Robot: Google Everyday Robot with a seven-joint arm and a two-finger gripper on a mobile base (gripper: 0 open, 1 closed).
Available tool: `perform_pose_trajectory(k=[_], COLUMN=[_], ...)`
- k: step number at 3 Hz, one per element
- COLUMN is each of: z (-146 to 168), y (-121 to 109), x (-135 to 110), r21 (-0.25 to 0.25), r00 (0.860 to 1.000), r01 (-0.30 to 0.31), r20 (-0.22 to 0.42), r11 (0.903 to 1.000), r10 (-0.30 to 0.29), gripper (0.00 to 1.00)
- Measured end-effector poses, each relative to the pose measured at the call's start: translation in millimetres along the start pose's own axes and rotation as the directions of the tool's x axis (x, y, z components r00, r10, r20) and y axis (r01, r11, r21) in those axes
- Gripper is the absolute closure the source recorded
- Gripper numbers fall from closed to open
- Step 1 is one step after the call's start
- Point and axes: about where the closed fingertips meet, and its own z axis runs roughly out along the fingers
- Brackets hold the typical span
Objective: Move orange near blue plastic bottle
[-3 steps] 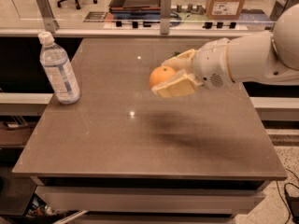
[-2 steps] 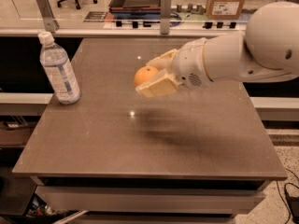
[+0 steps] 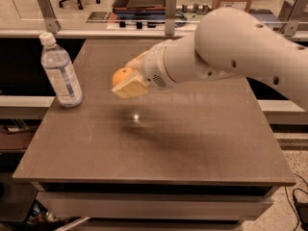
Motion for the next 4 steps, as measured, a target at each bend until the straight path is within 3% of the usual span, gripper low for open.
perform_pose_trajectory(k=[2, 4], z=[50.8, 79.4], y=[3.4, 25.0], x=[2.1, 12.4], r21=[-0.061, -0.16], r00=[0.999, 0.999], r01=[0.0, 0.012], r20=[0.036, 0.052], r11=[0.9982, 0.987], r10=[0.002, -0.004], gripper=[1.0, 1.0])
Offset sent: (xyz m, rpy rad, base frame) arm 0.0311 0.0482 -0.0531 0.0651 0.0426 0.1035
